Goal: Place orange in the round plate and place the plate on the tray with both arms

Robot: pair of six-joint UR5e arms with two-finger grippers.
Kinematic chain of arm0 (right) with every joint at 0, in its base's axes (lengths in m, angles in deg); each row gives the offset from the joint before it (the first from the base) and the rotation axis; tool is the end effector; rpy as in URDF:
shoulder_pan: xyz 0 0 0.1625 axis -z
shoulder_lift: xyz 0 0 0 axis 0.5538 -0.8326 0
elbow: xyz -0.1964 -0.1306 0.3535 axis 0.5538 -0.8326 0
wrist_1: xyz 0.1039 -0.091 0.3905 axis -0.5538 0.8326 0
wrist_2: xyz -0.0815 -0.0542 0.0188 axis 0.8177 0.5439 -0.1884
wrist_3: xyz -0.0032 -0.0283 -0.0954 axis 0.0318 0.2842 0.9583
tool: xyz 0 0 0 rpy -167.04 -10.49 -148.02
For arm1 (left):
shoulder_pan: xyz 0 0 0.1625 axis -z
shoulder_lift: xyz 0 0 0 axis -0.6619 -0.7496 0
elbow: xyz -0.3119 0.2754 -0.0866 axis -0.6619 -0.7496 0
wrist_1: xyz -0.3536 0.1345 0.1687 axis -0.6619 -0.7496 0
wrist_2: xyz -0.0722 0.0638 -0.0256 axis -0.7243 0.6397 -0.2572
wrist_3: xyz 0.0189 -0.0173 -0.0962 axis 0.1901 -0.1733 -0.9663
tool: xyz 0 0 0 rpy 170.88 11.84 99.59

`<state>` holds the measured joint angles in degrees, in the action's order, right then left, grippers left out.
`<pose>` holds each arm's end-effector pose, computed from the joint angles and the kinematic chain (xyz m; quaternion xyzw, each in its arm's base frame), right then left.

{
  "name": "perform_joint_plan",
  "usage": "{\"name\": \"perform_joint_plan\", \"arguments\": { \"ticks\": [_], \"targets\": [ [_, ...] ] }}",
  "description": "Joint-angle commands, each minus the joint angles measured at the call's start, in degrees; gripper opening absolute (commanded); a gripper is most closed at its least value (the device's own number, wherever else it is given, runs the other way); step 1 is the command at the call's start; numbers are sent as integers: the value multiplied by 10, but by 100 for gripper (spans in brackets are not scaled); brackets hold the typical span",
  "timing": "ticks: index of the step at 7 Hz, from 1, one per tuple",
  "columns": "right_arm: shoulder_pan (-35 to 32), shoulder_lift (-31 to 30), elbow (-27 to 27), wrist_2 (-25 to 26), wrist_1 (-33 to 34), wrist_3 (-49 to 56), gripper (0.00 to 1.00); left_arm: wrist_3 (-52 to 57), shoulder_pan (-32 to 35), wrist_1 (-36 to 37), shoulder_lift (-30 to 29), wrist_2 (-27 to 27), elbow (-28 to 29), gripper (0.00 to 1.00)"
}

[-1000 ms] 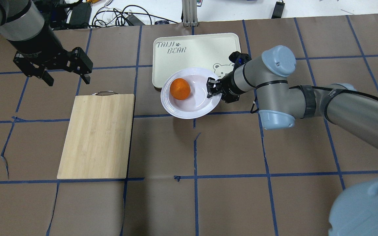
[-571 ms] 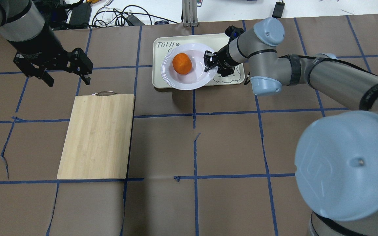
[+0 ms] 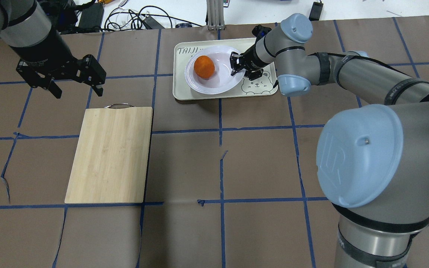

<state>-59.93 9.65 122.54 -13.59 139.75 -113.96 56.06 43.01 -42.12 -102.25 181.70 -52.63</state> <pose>0.2222 -0.7158 0.1828 0.1483 0.9505 -0.0944 0.2561 -0.0817 -0.5021 0.4819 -0.0129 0.9996 0.0196 0.0153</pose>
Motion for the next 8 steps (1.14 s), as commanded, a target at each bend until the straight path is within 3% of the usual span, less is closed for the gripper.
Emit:
{"name": "perform_joint_plan", "arguments": {
  "ticks": [1, 2, 3, 5, 7, 8],
  "targets": [
    [4, 1, -14, 39, 0, 0, 76, 0, 0, 2, 1, -1, -10, 100],
    [6, -6, -39, 44, -4, 1, 84, 1, 0, 2, 1, -1, -11, 100],
    [8, -20, -70, 91, -53, 20, 98, 0, 0, 3, 1, -1, -11, 100],
    [8, -65, -120, 184, -212, 156, 100, 1, 0, 3, 1, -1, -11, 100],
    [8, -151, -161, 210, -410, 177, 100, 4, 0, 4, 1, -1, -10, 100],
    [7, -217, -156, 212, -480, 178, 100, 4, -1, 4, 2, -2, -9, 100]
  ]
}}
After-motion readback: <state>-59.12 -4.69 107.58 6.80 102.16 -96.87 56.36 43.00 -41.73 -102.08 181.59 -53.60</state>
